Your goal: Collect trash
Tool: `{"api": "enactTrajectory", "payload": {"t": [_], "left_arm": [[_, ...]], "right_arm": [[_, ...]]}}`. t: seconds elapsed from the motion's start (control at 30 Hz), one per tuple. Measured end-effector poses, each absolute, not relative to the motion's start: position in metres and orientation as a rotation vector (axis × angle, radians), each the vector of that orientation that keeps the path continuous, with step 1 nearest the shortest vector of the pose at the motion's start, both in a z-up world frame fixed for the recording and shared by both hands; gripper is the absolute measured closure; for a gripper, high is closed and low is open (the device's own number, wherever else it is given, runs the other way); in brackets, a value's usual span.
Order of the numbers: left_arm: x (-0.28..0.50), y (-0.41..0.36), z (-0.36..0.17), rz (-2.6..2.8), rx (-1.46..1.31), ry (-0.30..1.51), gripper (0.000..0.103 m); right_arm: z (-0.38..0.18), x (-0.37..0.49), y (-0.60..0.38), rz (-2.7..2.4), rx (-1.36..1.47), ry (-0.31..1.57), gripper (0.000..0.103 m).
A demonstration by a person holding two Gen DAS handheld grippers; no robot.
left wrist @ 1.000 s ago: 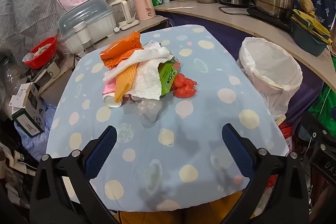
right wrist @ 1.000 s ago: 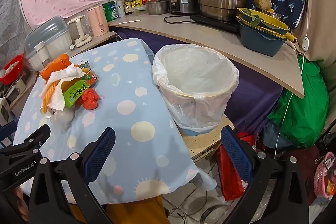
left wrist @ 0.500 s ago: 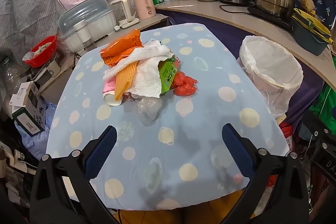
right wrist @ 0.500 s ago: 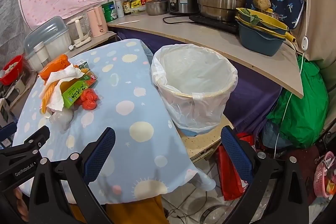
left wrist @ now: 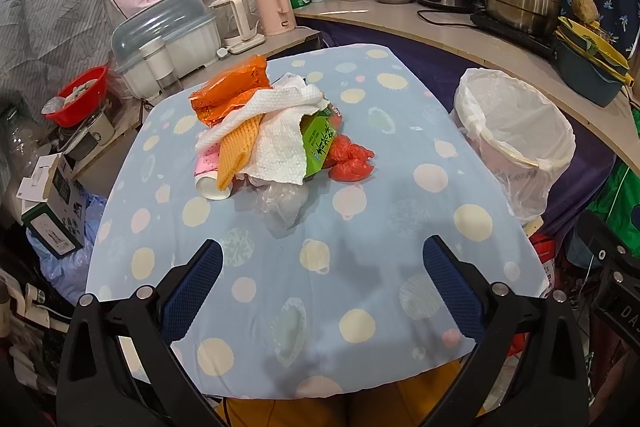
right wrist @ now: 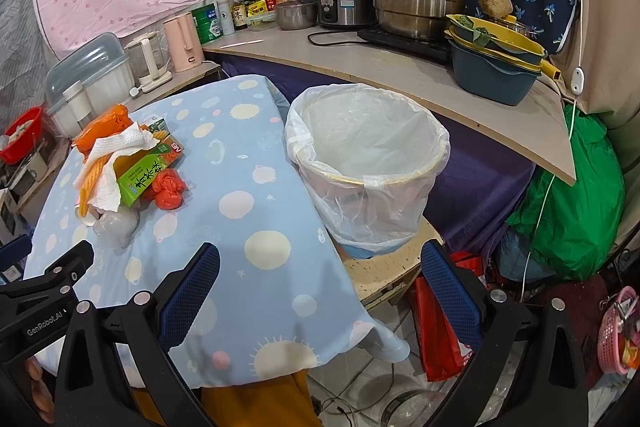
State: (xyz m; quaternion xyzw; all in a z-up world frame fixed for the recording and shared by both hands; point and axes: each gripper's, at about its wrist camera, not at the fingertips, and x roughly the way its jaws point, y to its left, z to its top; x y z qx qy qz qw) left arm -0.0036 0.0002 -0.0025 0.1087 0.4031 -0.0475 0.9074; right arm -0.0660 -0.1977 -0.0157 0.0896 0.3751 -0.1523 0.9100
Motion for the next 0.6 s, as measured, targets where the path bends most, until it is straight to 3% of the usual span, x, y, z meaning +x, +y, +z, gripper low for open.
{"api": "enactTrajectory", "payload": {"t": [0.6], "left_arm": [[-0.0034, 0.0021, 0.0002, -0.110, 0.208, 0.832, 0.007]], "right_arm": [[-0.0178, -0.0659, -0.1972, -0.314, 0.184, 0.773, 0.007]]}}
